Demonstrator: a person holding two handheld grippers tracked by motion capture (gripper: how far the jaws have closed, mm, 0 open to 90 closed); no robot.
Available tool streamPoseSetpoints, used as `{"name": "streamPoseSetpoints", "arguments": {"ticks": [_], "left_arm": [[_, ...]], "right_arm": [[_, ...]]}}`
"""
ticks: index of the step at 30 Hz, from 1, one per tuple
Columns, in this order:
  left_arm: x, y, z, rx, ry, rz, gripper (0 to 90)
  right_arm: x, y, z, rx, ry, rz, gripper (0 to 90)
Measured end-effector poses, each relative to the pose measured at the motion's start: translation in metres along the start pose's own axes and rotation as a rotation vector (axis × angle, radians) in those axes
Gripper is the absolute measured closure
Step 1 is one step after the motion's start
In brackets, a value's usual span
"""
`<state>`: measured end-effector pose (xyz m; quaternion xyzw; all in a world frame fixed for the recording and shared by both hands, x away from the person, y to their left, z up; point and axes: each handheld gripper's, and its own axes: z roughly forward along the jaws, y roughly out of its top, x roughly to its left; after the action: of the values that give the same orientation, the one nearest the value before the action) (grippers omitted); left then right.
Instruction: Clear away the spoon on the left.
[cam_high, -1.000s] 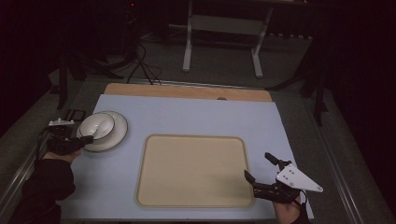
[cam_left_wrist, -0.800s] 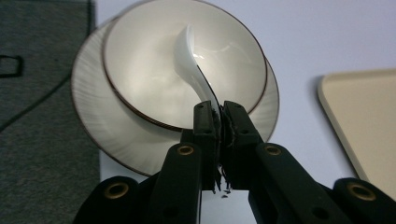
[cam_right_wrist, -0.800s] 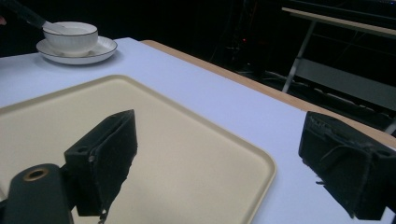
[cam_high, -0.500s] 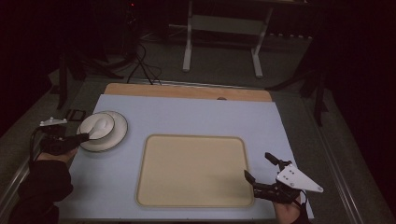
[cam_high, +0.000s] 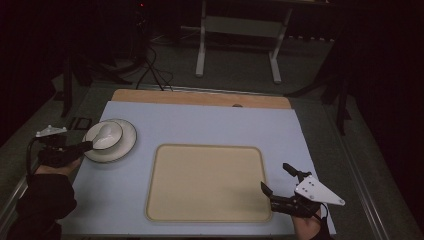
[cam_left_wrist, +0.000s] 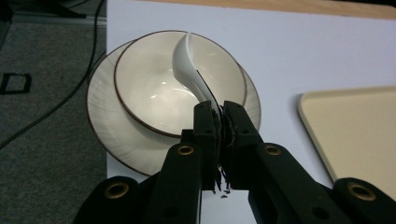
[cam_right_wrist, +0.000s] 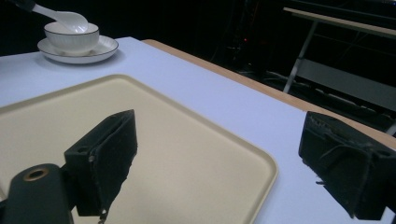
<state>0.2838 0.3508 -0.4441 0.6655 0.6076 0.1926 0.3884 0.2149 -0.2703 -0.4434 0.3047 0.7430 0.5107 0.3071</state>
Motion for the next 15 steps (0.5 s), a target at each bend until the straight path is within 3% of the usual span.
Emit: {"name": "streamPoseSetpoints", "arguments": {"ticks": [11, 15], "left_arm": [[-0.017, 0.009, -0.017, -0.047, -0.006, 0.035, 85.9], [-0.03, 0.015, -0.023, -0.068, -0.02, 0.055, 85.9]], "right_arm": [[0.0, 0.0, 0.0, -0.001, 0.001, 0.001, 11.5], [-0.001, 0.0, 0.0, -0.002, 0.0, 0.006, 11.5]]}}
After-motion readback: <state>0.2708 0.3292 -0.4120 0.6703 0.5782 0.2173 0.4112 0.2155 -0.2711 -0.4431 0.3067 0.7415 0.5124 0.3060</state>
